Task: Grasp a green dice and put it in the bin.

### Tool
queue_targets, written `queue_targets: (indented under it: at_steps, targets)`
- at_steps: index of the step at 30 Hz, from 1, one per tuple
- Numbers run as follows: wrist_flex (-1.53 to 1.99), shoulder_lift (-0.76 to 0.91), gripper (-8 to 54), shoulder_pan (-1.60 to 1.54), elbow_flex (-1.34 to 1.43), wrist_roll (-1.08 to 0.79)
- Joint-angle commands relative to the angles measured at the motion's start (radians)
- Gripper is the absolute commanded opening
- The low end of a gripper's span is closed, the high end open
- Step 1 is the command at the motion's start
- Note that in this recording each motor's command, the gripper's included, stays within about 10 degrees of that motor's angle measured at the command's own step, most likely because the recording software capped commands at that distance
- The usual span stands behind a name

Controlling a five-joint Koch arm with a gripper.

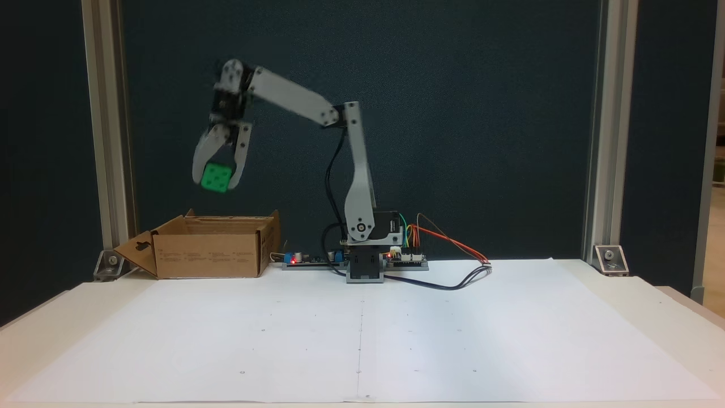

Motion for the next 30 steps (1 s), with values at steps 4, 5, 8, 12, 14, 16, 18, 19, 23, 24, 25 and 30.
queue_targets:
  at_steps: [4, 5, 8, 12, 14, 16, 18, 19, 23, 24, 25, 30]
  targets:
    - [-0.037, -0.091, 11.8, 0.123, -0.051, 0.080]
    - [-0.040, -0.121, 11.8, 0.127, -0.051, 0.080]
    - [-0.040, -0.178, 11.8, 0.137, -0.051, 0.078]
    - [-0.041, -0.201, 19.2, 0.147, -0.044, 0.071]
    - [-0.043, -0.210, 32.9, 0.160, -0.018, 0.072]
    - [-0.054, -0.218, 41.0, 0.156, 0.009, 0.072]
    - [-0.103, -0.218, 47.5, 0.153, 0.009, 0.074]
    - [-0.127, -0.218, 46.7, 0.149, 0.009, 0.074]
    - [-0.170, -0.161, 46.4, 0.089, 0.006, 0.109]
    - [-0.190, -0.127, 46.4, 0.055, 0.006, 0.144]
    - [-0.215, -0.094, 46.1, 0.017, 0.006, 0.186]
    - [-0.330, 0.069, 45.4, -0.249, 0.006, 0.345]
